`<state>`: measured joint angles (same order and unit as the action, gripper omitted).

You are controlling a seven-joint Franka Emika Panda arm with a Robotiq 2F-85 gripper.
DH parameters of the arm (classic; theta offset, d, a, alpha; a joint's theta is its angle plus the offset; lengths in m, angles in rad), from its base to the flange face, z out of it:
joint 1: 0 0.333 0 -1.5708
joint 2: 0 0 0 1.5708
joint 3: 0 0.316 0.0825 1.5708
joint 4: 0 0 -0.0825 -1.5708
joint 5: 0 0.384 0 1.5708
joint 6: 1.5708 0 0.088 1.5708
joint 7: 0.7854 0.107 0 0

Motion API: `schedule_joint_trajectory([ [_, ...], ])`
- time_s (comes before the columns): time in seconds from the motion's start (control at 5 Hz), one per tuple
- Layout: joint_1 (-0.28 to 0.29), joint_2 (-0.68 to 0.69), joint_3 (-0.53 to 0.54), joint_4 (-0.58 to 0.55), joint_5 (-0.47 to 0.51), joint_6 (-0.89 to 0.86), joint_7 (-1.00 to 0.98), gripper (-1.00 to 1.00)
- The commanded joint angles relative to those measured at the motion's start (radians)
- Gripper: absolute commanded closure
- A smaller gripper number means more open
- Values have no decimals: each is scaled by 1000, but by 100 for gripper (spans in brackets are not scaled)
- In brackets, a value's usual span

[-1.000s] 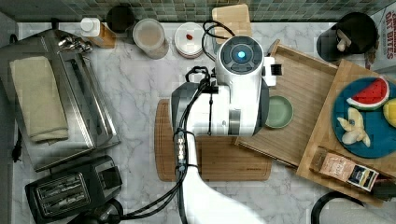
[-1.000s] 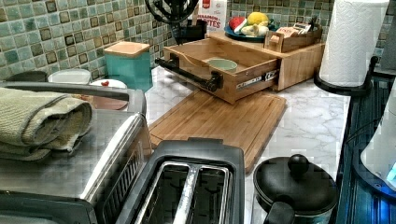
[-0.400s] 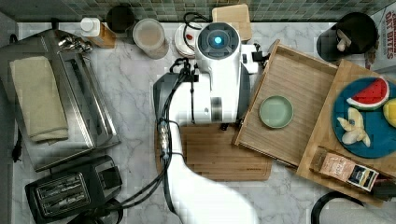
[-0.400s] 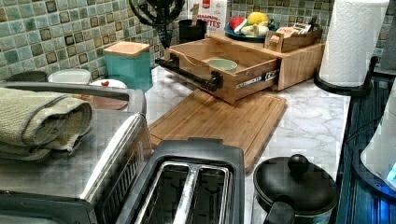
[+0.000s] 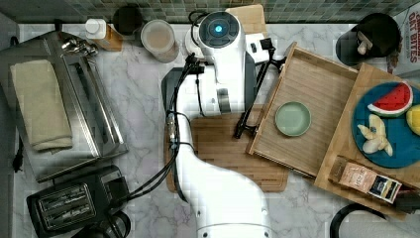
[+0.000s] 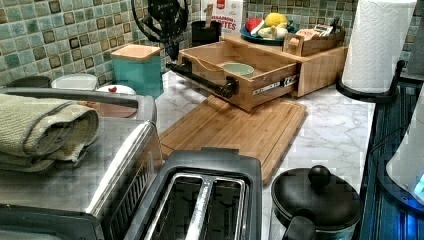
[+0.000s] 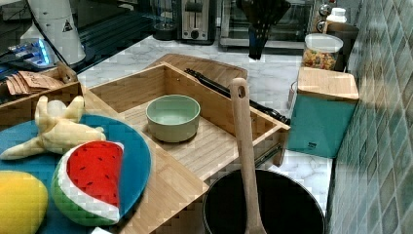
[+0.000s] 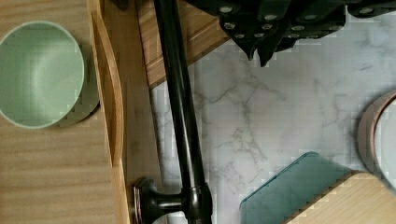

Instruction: Close the drawer.

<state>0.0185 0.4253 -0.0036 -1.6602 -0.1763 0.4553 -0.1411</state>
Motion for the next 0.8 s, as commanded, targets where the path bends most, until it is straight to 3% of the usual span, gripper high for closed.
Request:
schedule_joint_trajectory([
  [0.2, -9, 37, 18, -7, -97, 136, -142, 100],
  [0.8, -30, 112, 12, 33, -62, 37, -176, 100],
])
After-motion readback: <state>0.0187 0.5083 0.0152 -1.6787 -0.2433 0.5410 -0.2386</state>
